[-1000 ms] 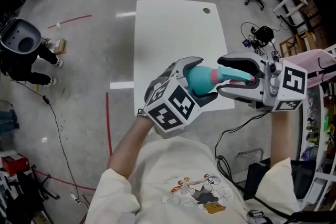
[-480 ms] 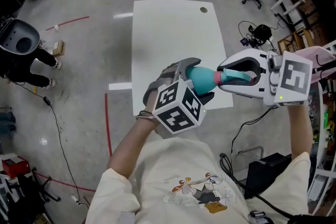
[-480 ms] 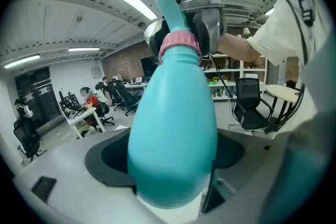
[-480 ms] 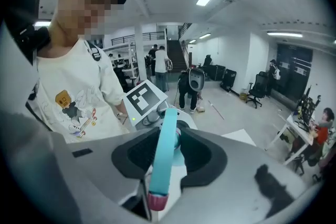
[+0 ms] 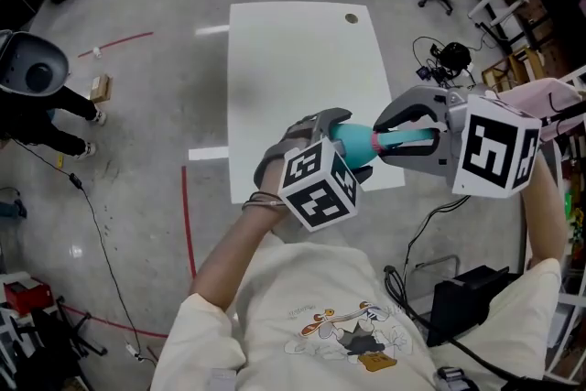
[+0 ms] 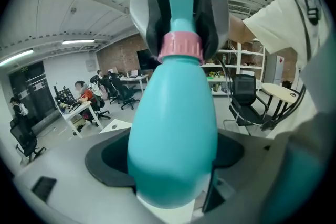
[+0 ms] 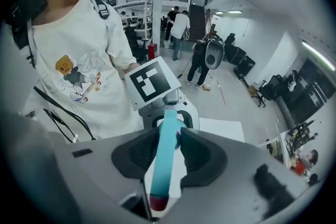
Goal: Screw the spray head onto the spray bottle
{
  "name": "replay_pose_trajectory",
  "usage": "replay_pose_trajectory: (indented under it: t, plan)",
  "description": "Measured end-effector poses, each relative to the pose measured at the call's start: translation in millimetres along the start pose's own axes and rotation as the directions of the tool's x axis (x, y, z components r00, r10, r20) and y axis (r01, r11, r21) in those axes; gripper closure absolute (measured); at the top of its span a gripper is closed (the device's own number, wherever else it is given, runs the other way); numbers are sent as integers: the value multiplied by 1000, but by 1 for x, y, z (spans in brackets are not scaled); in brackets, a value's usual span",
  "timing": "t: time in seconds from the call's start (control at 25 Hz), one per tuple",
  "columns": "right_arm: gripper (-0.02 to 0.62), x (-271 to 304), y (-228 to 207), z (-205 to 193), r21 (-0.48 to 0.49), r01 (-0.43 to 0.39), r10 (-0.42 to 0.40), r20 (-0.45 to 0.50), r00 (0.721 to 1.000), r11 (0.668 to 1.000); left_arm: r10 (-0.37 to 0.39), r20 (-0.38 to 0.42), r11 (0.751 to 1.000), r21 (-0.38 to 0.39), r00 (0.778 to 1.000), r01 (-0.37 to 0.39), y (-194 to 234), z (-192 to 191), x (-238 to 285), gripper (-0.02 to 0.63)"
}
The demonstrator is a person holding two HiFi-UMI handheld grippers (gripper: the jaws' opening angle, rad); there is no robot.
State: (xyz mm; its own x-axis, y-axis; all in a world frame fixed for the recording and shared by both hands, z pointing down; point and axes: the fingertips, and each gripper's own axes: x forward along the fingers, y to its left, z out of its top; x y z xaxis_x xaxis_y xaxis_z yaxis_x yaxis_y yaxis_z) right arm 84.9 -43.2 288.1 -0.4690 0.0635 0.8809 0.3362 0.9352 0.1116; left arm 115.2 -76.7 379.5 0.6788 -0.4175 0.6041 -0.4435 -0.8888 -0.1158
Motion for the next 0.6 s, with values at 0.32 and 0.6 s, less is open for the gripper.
replay_pose_trajectory:
  t: [0.32, 0.6]
  plan:
    - [466, 14, -36, -19, 419, 26, -12, -37, 999, 908, 279, -83, 957, -54, 957, -283, 39, -15, 9, 187]
    - [466, 36, -43, -36, 767, -39, 11, 42, 999, 640, 404, -103, 910, -54, 909, -411, 51, -36, 21, 187]
